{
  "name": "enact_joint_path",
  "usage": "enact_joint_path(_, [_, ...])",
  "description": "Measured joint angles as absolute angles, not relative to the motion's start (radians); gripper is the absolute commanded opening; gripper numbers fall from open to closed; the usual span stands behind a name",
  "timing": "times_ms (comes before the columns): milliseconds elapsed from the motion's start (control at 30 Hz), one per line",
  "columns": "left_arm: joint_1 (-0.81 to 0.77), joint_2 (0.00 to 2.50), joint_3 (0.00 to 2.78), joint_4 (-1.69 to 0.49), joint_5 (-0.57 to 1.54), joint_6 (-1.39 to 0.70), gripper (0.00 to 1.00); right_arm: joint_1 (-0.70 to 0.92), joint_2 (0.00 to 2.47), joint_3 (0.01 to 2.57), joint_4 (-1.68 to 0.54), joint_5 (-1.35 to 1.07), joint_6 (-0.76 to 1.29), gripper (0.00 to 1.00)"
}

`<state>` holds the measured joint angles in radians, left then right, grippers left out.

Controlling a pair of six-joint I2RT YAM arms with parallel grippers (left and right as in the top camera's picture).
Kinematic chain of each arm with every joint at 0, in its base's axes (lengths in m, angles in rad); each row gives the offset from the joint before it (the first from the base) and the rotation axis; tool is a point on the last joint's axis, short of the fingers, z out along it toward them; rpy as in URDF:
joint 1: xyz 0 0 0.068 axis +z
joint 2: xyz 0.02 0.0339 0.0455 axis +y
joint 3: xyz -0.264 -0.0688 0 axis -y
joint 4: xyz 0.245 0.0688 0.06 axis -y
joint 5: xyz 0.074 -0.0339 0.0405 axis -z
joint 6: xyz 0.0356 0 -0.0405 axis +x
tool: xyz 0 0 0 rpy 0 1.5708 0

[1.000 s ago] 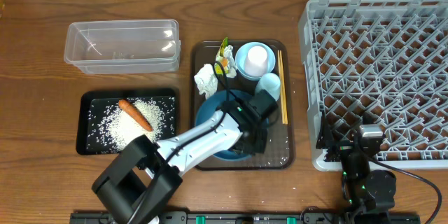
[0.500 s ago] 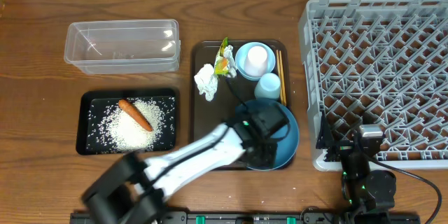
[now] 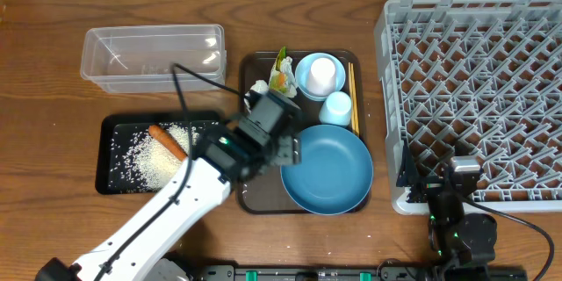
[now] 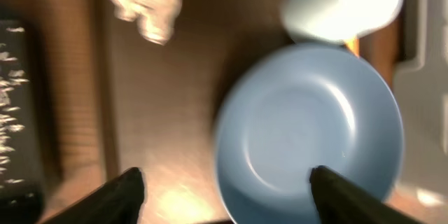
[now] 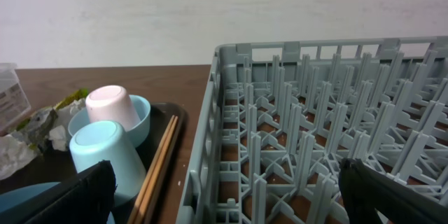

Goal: Sort waste into correct bins and load items into the dishwasher rack
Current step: 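Reach the left gripper to the green snack wrapper and grasp it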

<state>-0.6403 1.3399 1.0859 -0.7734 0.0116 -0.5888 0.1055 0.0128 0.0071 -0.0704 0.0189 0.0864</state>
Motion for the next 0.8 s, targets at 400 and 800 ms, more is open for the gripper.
enact_joint_path(400, [-0.348, 1.529, 1.393, -1.049, 0.182, -0.342, 0.93, 0.105, 0.013, 0.007, -0.070, 0.019, 0.087, 0.99])
enact_joint_path(800, [-0.346, 1.681, 1.448, -0.691, 0.203, -0.253, 0.93, 0.105, 0.013, 0.007, -0.070, 0.019, 0.087, 0.99])
